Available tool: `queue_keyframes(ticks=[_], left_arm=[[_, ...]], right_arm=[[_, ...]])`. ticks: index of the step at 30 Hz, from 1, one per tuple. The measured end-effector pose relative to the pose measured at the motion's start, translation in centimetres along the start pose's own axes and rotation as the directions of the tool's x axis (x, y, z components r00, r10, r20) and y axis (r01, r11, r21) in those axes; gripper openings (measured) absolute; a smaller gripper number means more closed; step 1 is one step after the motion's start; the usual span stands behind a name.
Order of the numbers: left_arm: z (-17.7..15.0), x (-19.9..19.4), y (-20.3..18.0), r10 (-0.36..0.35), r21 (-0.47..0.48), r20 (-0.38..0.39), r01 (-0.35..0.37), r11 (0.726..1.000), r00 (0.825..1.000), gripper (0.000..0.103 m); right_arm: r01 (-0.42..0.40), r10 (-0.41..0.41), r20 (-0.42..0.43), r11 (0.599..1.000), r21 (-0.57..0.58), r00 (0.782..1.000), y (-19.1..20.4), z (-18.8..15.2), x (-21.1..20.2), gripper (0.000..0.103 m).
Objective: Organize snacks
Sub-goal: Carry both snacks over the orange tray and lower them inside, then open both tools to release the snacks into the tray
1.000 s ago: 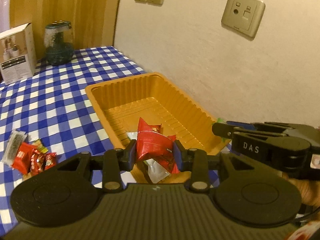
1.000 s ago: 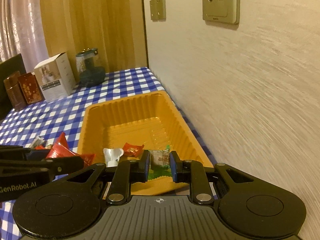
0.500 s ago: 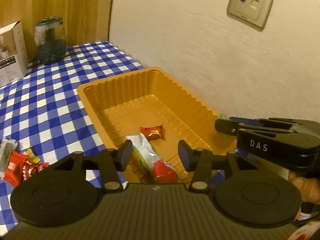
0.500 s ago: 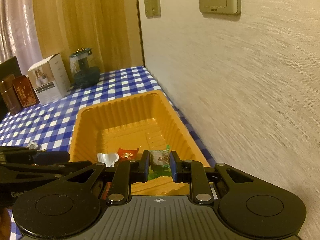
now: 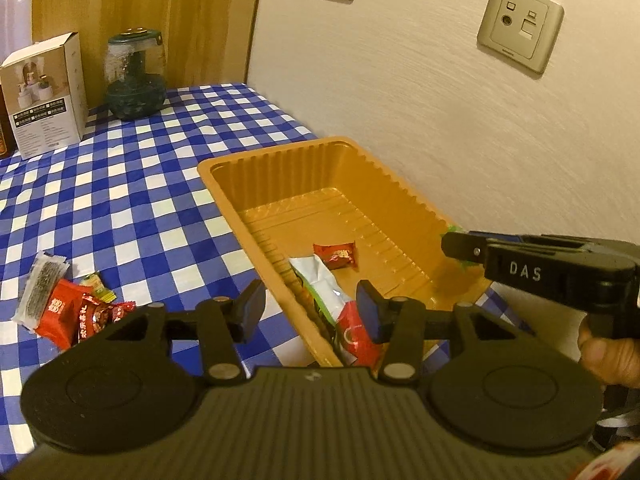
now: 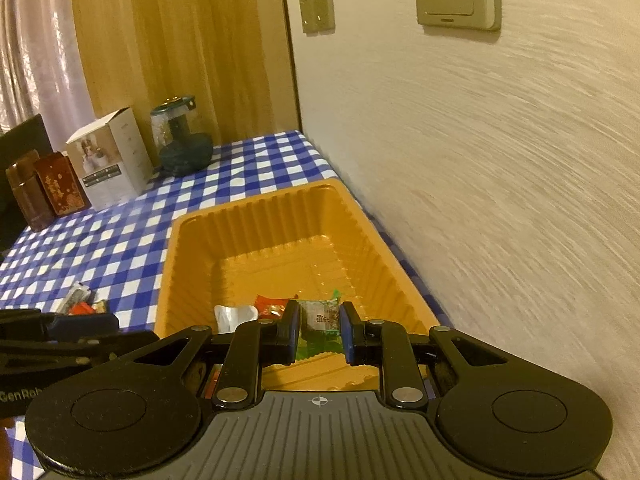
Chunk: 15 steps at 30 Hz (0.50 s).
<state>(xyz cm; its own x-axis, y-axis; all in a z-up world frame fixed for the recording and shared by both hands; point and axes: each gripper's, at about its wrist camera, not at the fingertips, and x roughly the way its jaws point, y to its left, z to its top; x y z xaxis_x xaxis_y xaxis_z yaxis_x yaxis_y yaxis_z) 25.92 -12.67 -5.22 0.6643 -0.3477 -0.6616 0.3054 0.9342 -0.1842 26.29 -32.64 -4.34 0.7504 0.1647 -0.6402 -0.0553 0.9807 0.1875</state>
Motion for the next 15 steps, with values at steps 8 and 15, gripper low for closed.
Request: queue_keyframes(ticks=[8,15], left_arm=[[-0.4,-0.2,0.3,0.005,-0.004,-0.003,-0.005,1.0,1.0,0.046],[-0.8,-0.5,0.9,0.017,-0.017,-0.005,-0.017,1.0,1.0,0.046]], right_arm=[[-0.064,0.064,0.007,0.993,0.094,0.998,-0.3,0.4,0.6,0.031],[-0.047,0.045,0.024,0.99,0.129,0.999,-1.0,0.4,0.2,0.041]])
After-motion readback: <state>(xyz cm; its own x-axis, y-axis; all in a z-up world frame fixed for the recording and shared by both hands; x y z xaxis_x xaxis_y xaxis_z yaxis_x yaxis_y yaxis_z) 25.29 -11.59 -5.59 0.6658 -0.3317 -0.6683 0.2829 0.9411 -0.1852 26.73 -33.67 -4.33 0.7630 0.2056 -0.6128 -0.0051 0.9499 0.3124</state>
